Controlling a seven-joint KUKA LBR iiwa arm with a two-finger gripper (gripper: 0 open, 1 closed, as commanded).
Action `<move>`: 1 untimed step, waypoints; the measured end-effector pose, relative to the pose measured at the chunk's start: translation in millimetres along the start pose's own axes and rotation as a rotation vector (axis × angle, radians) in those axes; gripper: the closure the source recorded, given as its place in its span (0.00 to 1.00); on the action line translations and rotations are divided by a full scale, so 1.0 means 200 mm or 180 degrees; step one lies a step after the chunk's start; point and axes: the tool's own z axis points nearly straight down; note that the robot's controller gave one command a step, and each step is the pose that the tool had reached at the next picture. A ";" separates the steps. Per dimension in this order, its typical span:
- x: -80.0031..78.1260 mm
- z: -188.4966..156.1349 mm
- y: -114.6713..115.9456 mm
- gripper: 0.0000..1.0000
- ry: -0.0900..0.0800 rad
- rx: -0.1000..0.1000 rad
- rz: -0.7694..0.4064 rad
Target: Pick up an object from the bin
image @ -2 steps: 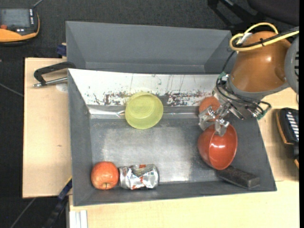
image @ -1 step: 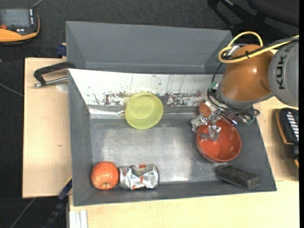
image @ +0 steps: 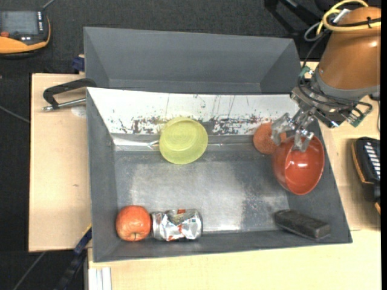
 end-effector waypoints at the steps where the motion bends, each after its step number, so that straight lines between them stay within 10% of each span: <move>1: 0.16 0.20 0.14 1.00 -0.0002 -0.0015 0.0111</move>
Offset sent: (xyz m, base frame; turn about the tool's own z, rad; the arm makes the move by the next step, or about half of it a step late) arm -0.0408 -0.0040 -0.0385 0.0338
